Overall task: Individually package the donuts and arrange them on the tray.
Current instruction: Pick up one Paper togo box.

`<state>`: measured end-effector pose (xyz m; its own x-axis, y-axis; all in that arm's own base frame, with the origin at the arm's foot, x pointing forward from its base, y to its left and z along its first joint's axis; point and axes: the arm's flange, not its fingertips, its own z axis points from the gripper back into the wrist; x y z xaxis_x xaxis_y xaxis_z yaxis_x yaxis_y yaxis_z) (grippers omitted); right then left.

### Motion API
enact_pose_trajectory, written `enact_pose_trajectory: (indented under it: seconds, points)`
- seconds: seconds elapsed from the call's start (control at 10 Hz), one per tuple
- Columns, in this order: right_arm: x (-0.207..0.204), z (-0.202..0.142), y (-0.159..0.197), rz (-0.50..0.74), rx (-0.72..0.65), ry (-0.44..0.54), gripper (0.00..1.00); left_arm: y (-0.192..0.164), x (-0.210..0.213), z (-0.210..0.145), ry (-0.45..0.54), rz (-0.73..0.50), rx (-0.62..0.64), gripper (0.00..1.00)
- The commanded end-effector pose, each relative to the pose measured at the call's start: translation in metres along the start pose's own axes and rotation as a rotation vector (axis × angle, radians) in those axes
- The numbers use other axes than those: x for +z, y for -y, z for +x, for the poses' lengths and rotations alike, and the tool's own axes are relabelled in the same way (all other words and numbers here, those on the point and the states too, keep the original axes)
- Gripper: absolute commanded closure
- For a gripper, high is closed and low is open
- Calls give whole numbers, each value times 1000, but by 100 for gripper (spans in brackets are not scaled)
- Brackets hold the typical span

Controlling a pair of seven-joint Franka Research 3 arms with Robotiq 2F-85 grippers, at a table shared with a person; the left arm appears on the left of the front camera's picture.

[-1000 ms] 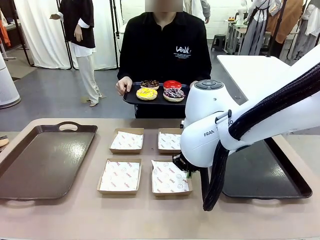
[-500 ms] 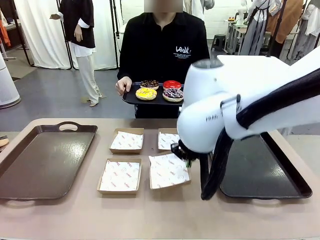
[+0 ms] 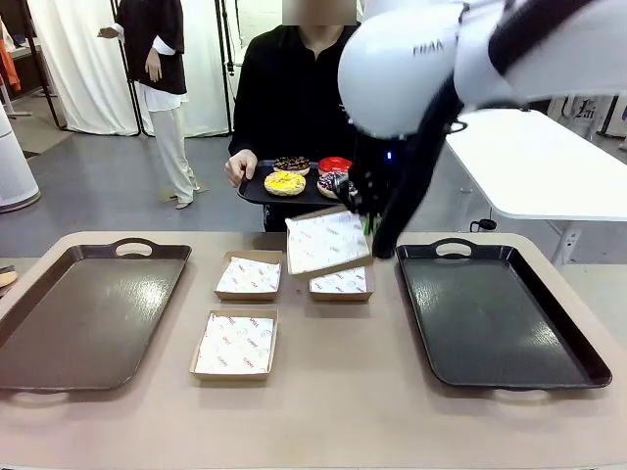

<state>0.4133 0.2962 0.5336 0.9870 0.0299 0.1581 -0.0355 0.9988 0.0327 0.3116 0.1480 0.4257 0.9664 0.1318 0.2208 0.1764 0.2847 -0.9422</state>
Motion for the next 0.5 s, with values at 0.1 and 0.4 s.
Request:
enact_pose_trajectory:
  seconds: [0.1, 0.4]
  points:
    - [-13, 67, -12, -44, -49, -16, 100, 0, 2, 0, 3, -13, -14, 0]
    - [-32, 102, 5, -83, -98, -16, 100, 0, 2, 0, 3, -13, -14, 0]
